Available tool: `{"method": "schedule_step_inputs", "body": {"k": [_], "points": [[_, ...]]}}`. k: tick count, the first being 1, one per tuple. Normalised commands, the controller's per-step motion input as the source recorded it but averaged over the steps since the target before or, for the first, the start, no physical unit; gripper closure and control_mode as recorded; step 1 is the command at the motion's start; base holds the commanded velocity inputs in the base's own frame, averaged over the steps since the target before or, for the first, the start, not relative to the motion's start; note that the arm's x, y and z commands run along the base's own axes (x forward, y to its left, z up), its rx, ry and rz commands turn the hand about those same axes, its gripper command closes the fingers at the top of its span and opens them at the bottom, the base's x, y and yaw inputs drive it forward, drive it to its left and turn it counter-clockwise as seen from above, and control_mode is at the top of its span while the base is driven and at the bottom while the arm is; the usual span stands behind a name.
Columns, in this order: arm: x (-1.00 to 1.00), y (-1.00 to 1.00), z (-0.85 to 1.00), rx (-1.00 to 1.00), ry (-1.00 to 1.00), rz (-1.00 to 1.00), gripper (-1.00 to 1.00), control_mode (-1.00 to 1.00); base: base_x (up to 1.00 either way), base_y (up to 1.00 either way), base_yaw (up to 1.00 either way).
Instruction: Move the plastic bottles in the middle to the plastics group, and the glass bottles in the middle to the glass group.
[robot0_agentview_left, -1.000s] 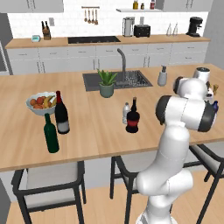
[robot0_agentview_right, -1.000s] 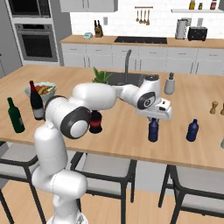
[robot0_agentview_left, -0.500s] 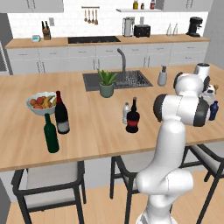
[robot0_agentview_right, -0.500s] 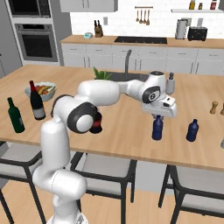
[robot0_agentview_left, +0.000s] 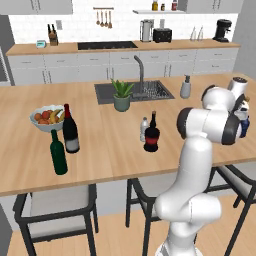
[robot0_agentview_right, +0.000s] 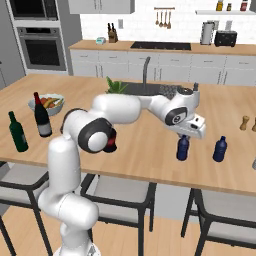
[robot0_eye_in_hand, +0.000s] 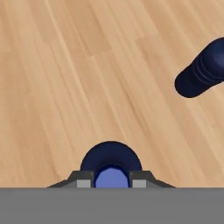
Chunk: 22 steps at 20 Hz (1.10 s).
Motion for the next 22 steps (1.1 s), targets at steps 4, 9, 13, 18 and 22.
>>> {"method": "schedule_step_inputs", "body": {"k": [4, 9, 13, 18, 22], "points": [[0.01, -0.28, 0.0, 0.0, -0.16, 0.0, 1.0, -1.0, 0.0, 0.0, 0.0], [0.08, -0.28, 0.01, 0.0, -0.08, 0.0, 1.0, -1.0, 0.0, 0.0, 0.0], [0.06, -0.29, 0.19, 0.0, 0.0, 0.0, 1.0, -1.0, 0.0, 0.0, 0.0], [0.0, -0.3, 0.06, 0.0, 0.0, 0.0, 1.0, -1.0, 0.0, 0.0, 0.0], [0.0, -0.29, 0.0, 0.0, 0.0, 0.0, 1.0, -1.0, 0.0, 0.0, 0.0]]}}
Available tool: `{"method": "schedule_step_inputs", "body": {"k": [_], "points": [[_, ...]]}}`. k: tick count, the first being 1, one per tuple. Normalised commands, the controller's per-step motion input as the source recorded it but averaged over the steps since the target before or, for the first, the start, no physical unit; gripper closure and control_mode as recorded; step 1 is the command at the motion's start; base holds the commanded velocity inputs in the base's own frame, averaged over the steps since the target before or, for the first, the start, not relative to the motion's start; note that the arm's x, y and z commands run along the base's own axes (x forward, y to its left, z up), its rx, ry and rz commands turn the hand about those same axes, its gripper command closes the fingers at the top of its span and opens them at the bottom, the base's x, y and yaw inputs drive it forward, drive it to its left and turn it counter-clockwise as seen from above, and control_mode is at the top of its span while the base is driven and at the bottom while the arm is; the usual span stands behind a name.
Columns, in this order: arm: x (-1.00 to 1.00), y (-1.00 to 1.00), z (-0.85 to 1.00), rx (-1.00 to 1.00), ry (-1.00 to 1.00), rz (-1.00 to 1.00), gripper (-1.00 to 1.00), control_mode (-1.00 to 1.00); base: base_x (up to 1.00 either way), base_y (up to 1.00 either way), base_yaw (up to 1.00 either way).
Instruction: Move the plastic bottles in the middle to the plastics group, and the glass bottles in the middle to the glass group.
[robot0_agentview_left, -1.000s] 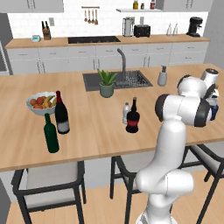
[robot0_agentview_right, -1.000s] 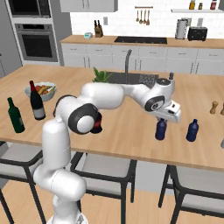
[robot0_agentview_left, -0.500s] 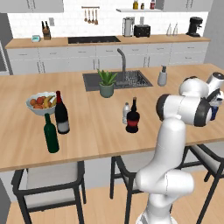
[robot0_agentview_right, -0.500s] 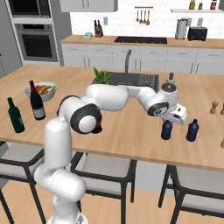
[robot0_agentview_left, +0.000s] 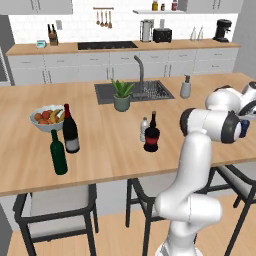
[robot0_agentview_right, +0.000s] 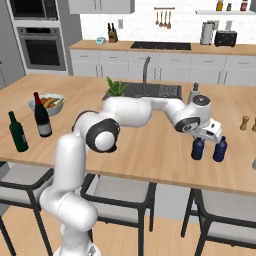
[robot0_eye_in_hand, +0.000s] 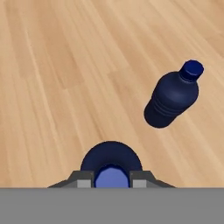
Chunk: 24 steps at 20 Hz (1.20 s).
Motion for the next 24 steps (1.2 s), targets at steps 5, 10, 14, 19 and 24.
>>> {"method": "schedule_step_inputs", "body": {"k": [5, 10, 14, 19, 24], "points": [[0.0, -0.16, -0.06, 0.0, 0.0, 0.0, 1.0, -1.0, 0.0, 0.0, 0.0], [0.03, 0.05, -0.36, 0.0, 0.0, 0.0, 1.0, -1.0, 0.0, 0.0, 0.0], [0.05, 0.0, -0.31, -0.01, 0.03, 0.0, 1.0, -1.0, 0.0, 0.0, 0.0], [0.01, 0.0, -0.18, -0.02, 0.0, 0.0, 1.0, -1.0, 0.0, 0.0, 0.0], [0.0, 0.0, 0.0, -0.01, 0.0, 0.0, 1.0, -1.0, 0.0, 0.0, 0.0]]}}
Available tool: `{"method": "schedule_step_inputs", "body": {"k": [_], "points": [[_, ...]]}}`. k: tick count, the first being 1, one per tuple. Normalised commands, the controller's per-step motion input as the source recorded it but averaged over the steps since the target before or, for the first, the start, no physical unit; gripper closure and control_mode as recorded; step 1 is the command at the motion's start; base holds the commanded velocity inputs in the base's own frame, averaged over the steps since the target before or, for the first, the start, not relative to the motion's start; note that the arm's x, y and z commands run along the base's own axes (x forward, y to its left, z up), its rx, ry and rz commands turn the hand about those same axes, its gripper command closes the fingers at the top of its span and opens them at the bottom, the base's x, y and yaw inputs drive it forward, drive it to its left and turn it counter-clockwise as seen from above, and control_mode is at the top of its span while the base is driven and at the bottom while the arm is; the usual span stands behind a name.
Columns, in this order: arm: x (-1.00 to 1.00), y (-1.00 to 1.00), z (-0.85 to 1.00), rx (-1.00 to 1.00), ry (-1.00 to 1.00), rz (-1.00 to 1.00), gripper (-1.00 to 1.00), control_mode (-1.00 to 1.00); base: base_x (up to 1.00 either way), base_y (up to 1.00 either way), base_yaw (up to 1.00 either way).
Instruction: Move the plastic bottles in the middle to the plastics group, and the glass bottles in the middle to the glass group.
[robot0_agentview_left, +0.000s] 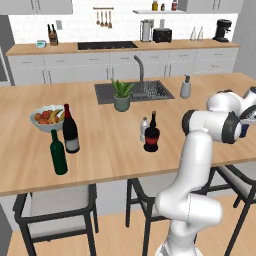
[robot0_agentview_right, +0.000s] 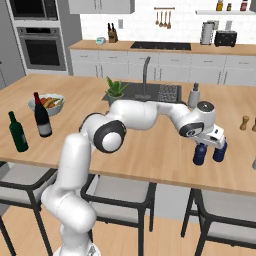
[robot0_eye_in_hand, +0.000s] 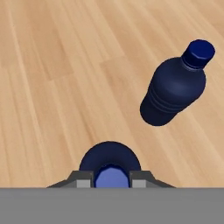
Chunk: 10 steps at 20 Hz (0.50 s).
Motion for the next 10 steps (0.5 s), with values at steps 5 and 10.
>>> {"method": "schedule_step_inputs", "body": {"k": [5, 10], "points": [[0.0, 0.02, 0.02, -0.01, 0.0, 0.0, 1.0, -1.0, 0.0, 0.0, 0.0], [0.12, 0.02, 0.05, -0.03, 0.01, 0.0, 1.0, -1.0, 0.0, 0.0, 0.0]]}}
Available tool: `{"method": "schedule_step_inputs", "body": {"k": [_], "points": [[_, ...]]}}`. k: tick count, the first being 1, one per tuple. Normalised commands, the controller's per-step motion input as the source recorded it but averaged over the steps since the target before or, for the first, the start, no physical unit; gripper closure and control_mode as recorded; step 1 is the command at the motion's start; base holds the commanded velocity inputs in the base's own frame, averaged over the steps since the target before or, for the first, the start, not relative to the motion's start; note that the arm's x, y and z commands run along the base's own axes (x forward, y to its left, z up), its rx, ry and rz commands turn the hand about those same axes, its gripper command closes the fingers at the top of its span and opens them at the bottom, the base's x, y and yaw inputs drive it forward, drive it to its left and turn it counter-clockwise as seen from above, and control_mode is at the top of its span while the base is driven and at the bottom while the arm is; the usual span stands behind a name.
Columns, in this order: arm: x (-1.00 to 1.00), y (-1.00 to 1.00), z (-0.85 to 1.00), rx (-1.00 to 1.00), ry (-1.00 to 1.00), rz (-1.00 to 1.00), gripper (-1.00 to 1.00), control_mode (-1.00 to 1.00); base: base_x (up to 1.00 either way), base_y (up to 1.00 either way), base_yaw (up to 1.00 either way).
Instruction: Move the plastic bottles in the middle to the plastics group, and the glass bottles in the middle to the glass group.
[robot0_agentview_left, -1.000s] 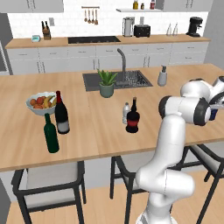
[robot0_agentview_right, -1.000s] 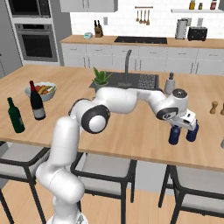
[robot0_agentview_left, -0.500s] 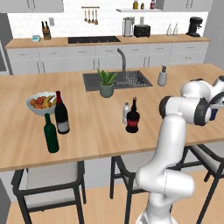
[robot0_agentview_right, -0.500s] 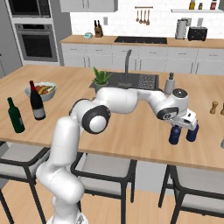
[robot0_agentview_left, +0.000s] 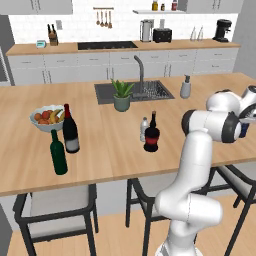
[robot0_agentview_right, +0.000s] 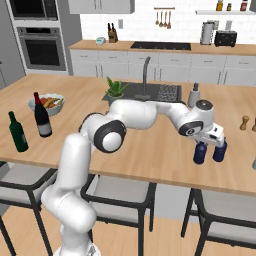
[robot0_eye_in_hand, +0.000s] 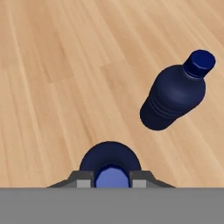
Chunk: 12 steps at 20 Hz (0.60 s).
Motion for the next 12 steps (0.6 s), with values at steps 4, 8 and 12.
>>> {"method": "schedule_step_inputs", "body": {"k": [4, 8, 12], "points": [[0.07, 0.0, 0.0, -0.02, 0.0, 0.0, 1.0, -1.0, 0.0, 0.0, 0.0], [0.0, 0.0, 0.0, 0.0, 0.0, 0.0, -1.0, -1.0, 0.0, 0.0, 0.0], [0.0, 0.0, 0.0, 0.0, 0.0, 0.0, -1.0, -1.0, 0.0, 0.0, 0.0]]}}
